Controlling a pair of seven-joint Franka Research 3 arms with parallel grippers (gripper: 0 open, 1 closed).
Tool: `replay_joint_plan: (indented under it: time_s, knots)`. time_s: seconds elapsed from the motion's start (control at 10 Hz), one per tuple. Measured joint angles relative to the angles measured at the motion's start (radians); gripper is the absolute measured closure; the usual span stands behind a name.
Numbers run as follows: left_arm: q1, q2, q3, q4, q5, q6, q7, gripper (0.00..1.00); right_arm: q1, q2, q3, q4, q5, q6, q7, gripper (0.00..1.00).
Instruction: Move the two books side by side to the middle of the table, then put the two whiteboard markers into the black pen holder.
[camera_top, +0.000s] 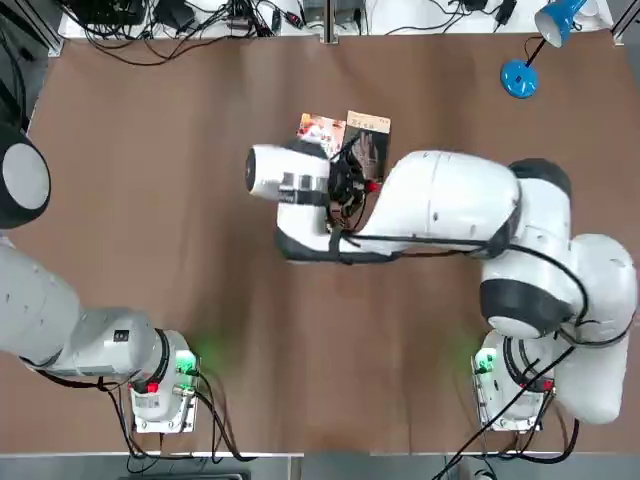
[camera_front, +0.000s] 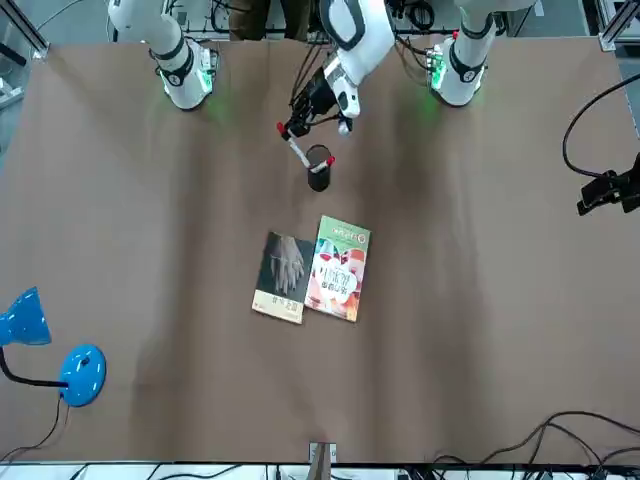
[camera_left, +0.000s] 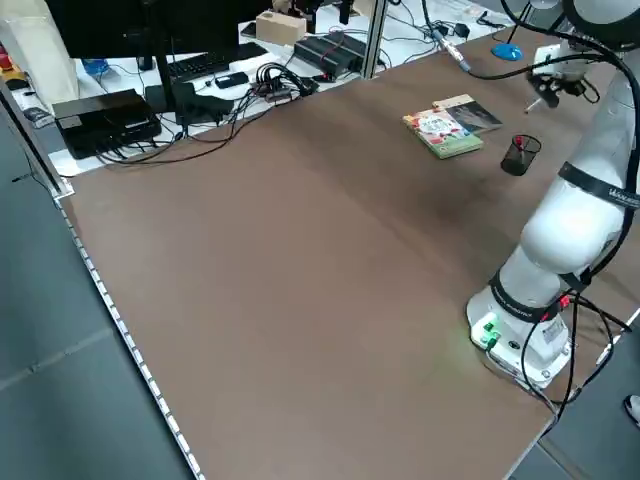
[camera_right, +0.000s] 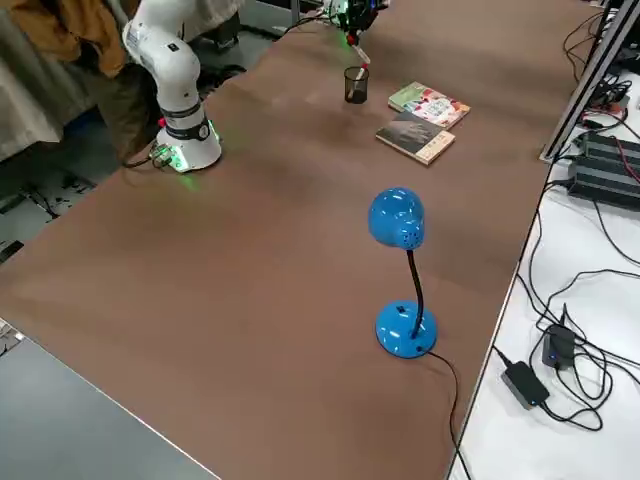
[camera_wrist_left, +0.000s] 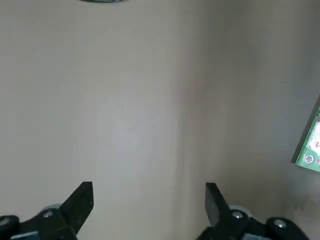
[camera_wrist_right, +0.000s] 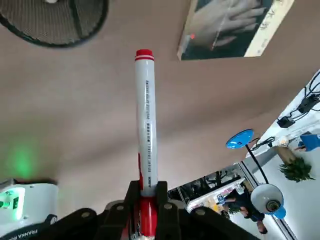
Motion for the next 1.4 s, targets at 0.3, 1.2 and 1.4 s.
replay_joint_plan:
  time_s: [0.3,1.2,1.4]
  knots:
    - [0.0,0.0,0.0,-0.001,0.0,-0.001,0.0,0.01,0.071,0.072,-0.001,0.009,0.0,-0.003,0.036,0.82]
    - [0.0,0.0,0.0,-0.001,0.0,-0.001,0.0,0.01,0.124,0.126,-0.001,0.022,0.0,0.008,0.078,0.8]
    - [0.0,0.0,0.0,-0.001,0.0,-0.001,0.0,0.01,0.125,0.128,-0.002,0.033,0.0,0.009,0.082,0.52]
